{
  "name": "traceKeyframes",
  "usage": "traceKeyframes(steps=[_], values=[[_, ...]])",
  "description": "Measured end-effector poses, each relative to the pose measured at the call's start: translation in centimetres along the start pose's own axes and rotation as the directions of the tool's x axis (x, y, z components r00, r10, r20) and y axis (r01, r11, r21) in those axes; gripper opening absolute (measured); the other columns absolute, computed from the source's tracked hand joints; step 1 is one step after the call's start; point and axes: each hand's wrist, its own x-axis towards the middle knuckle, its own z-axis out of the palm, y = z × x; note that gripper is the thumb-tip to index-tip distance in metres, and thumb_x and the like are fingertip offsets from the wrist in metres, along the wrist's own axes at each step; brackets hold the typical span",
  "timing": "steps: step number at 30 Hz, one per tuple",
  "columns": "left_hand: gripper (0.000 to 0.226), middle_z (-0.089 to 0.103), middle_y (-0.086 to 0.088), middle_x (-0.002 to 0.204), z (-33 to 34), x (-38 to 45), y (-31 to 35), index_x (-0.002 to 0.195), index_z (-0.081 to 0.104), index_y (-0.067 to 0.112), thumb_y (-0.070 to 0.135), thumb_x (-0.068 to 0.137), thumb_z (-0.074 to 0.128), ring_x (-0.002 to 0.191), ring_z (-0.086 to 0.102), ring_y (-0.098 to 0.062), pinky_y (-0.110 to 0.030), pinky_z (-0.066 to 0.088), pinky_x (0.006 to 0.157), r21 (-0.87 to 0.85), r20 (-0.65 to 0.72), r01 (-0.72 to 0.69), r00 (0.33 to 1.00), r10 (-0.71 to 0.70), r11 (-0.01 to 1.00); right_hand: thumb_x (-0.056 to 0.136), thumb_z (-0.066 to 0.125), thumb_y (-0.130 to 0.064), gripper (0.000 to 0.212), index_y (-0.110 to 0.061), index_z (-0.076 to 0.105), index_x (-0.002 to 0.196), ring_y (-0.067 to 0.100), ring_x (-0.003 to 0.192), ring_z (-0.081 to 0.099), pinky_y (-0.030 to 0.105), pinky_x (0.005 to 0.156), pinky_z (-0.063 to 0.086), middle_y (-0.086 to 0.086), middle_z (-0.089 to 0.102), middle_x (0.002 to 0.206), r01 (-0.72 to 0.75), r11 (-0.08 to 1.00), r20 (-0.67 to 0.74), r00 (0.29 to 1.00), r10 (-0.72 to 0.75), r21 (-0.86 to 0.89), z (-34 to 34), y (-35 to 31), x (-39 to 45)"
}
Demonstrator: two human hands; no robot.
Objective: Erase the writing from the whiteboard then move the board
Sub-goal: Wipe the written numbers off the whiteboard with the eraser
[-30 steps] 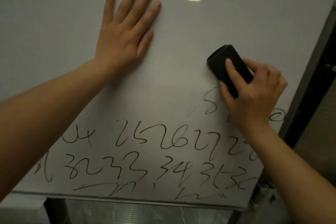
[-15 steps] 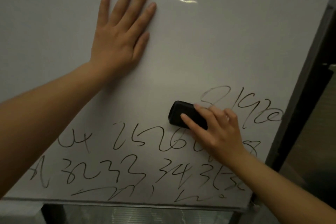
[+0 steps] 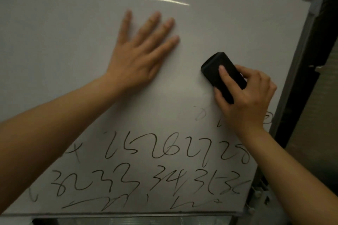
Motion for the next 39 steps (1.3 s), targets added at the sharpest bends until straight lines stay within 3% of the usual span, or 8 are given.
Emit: traceKeyframes(steps=[3,7,11,16,20,24,33,39], values=[[0.047,0.03,-0.012,0.156,0.0,2.0,2.5,0.151,0.034,0.019,0.031,0.106,0.033,0.144,0.027,-0.035,-0.066,0.016,0.11,0.0,0.008,0.006,1.0,-0.006,1.0,0.088,0.064,-0.03,0.045,-0.024,0.051,0.131,0.031,0.104,0.043,0.038,0.084,0.031,0.018,0.06,0.115,0.029,0.998,0.016,0.999,-0.03,0.048,-1.1,0.2,0.5],[0.048,0.026,-0.011,0.158,0.0,2.4,3.5,0.153,0.03,0.02,0.034,0.107,0.031,0.145,0.023,-0.035,-0.067,0.015,0.11,0.009,0.032,0.032,0.999,-0.032,0.999,0.09,0.063,-0.028,0.043,-0.02,0.054,0.132,0.032,0.104,0.047,0.03,0.087,0.026,0.018,0.058,0.118,-0.058,0.996,-0.081,0.995,0.063,0.067,-3.2,1.4,2.6],[0.047,0.029,-0.013,0.156,0.0,2.0,3.1,0.152,0.033,0.018,0.031,0.107,0.033,0.144,0.026,-0.037,-0.069,0.018,0.108,0.005,0.003,0.03,1.0,-0.03,1.0,0.089,0.065,-0.022,0.044,-0.02,0.056,0.132,0.034,0.109,0.049,0.039,0.089,0.033,0.018,0.057,0.125,-0.042,0.999,-0.048,0.998,0.043,0.003,-2.9,2.0,3.2],[0.047,0.031,-0.014,0.156,0.0,1.9,2.9,0.151,0.034,0.017,0.031,0.107,0.034,0.143,0.028,-0.038,-0.07,0.019,0.107,0.012,-0.009,0.031,0.999,-0.031,0.999,0.086,0.069,-0.009,0.042,-0.015,0.061,0.127,0.037,0.104,0.049,0.041,0.083,0.035,0.023,0.055,0.126,0.163,0.985,0.026,0.986,-0.165,0.063,-0.8,-1.6,-2.0],[0.047,0.03,-0.014,0.156,0.4,2.0,2.8,0.152,0.033,0.017,0.031,0.107,0.034,0.143,0.028,-0.038,-0.069,0.018,0.107,0.031,0.0,0.025,1.0,-0.025,0.999,0.09,0.063,-0.008,0.043,-0.016,0.052,0.13,0.034,0.107,0.048,0.044,0.086,0.036,0.019,0.045,0.133,0.368,0.914,0.102,0.916,-0.388,0.171,-0.7,-4.8,-8.1],[0.048,0.03,-0.014,0.156,0.6,2.0,2.7,0.153,0.03,0.018,0.032,0.107,0.032,0.142,0.028,-0.038,-0.068,0.018,0.107,0.061,-0.001,0.016,1.0,-0.015,0.998,0.095,0.056,-0.01,0.034,-0.018,0.054,0.128,0.033,0.107,0.049,0.042,0.087,0.036,0.016,0.047,0.132,0.434,0.875,0.115,0.878,-0.465,0.215,-0.6,-4.8,-8.6],[0.048,0.029,-0.015,0.156,0.5,2.1,2.8,0.153,0.03,0.017,0.033,0.107,0.032,0.143,0.027,-0.038,-0.07,0.019,0.106,0.048,0.007,0.012,1.0,-0.013,0.999,0.085,0.071,-0.007,0.043,-0.02,0.061,0.125,0.029,0.097,0.047,0.038,0.078,0.036,0.018,0.061,0.125,0.255,0.965,-0.032,0.967,-0.253,0.056,0.2,-0.5,1.7],[0.047,0.031,-0.014,0.155,0.2,1.9,2.8,0.151,0.034,0.017,0.03,0.107,0.034,0.142,0.028,-0.038,-0.07,0.018,0.106,0.036,-0.017,0.024,1.0,-0.023,0.999,0.084,0.072,-0.007,0.042,-0.016,0.063,0.124,0.03,0.095,0.045,0.039,0.081,0.036,0.019,0.054,0.127,0.219,0.969,-0.048,0.976,-0.214,0.115,0.1,-2.7,-1.7]])
